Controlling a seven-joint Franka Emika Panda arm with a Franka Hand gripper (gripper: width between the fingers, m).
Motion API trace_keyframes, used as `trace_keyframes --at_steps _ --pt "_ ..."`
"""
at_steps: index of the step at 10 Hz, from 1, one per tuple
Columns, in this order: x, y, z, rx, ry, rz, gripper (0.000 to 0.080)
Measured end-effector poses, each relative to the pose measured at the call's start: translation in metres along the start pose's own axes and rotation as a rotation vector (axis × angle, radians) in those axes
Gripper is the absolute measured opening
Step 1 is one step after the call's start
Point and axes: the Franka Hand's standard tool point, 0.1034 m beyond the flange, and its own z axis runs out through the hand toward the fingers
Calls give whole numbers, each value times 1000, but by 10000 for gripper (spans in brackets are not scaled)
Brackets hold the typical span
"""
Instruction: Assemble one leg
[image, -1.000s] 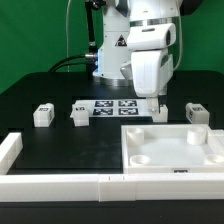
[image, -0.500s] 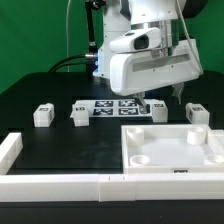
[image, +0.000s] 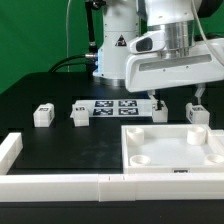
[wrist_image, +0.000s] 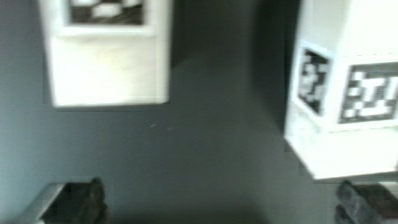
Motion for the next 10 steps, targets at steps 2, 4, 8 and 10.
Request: trace_keyframes --at_steps 2,4,8,10 --pt "-4 -17 1 10 -4 -33 649" --pt "-7 -19 3 13 -62 -35 649" --pt "-13 -23 1 37 -349 -14 649" --pt "-26 -33 -1 47 -525 -11 649"
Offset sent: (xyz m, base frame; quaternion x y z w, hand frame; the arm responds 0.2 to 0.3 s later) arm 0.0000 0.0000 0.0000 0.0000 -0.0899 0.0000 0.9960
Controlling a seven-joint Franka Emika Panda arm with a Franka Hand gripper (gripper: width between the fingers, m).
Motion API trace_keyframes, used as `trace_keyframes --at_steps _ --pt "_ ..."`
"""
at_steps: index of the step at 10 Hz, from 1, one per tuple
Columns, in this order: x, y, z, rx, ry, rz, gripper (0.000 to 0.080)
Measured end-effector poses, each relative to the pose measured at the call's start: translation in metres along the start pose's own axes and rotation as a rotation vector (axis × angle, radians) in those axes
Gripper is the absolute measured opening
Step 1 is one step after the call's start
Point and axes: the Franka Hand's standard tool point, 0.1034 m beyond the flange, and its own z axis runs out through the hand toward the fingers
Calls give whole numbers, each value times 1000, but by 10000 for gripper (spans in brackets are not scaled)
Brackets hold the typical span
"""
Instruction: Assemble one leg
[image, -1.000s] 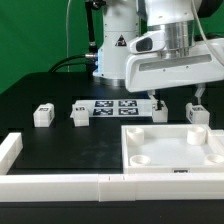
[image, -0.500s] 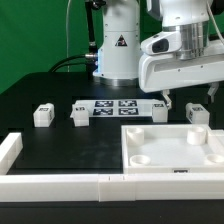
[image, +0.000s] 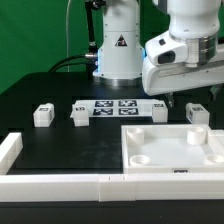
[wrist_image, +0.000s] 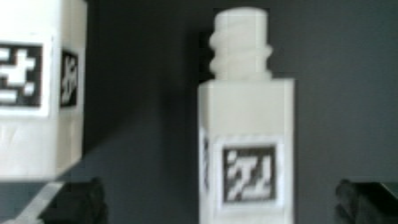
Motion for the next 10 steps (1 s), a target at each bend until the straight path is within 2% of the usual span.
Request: trace_keyframes --at_steps 2,4,5,6,10 --pt "4 -5 3 17 -124 -3 649" --pt "-4 -7 11 31 -306 -7 649" --pt "1 -6 17 30 -364 -17 649" --pt "9 -5 21 30 -332 -15 649" --pt "15 -4 30 28 -277 -14 649"
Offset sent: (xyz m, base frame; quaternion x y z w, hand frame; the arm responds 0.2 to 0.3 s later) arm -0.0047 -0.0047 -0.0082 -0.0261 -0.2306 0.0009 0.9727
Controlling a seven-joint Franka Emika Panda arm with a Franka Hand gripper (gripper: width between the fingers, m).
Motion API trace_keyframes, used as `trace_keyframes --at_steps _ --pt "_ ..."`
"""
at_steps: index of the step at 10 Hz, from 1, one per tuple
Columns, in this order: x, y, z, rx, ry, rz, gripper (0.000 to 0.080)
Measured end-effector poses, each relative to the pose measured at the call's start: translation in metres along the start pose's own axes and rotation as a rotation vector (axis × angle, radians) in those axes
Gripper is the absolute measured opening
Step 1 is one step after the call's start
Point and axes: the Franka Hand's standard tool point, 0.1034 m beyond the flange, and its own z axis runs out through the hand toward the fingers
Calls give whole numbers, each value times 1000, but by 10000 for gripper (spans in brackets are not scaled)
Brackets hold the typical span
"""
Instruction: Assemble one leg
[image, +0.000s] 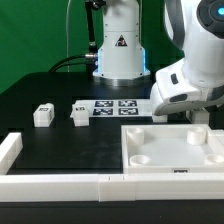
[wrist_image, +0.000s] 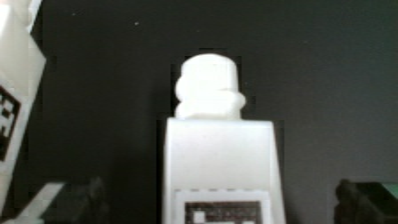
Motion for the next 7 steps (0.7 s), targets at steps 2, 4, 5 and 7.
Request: trace_keyframes --at_steps 2,4,5,7 --pt "0 0 1 0 0 0 633" --pt "0 0 1 0 0 0 505" --pt "0 0 0 0 0 0 317" --pt "0 0 0 0 0 0 287"
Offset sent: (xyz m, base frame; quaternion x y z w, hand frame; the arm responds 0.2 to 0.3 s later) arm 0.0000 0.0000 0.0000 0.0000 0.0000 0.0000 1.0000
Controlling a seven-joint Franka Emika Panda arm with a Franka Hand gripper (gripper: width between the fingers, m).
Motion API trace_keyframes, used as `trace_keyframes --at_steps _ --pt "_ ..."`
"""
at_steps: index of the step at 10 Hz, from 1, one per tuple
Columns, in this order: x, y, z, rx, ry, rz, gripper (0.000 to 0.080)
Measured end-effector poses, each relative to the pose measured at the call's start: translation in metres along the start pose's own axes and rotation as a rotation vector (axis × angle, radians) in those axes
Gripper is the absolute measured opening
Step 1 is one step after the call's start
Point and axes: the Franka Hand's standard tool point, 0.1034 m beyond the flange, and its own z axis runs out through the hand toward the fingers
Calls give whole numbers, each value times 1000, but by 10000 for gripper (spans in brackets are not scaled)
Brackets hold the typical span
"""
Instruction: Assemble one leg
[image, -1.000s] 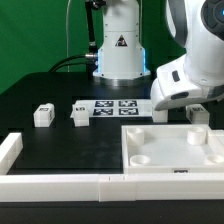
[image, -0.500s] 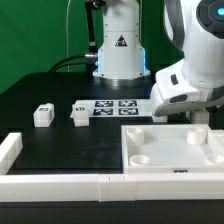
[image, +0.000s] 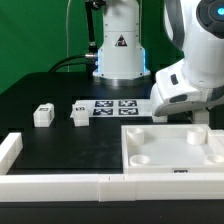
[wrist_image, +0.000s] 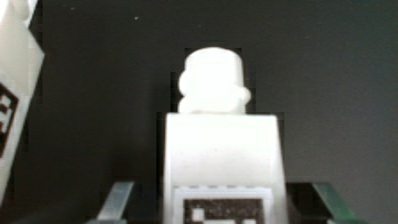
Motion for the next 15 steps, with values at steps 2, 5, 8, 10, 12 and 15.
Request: trace_keyframes --at_steps 2,5,8,10,12,15 --pt "0 0 0 0 0 0 287" --pt "-5 0 -5 0 -14 2 287" --pt "-27 -6 -35 -8 -49 -8 288" --pt "-32 -10 -53 -12 -43 -15 288" --pt "-28 -9 -52 -14 -7 -14 288" --pt "-13 -2 -60 -39 254 -17 288"
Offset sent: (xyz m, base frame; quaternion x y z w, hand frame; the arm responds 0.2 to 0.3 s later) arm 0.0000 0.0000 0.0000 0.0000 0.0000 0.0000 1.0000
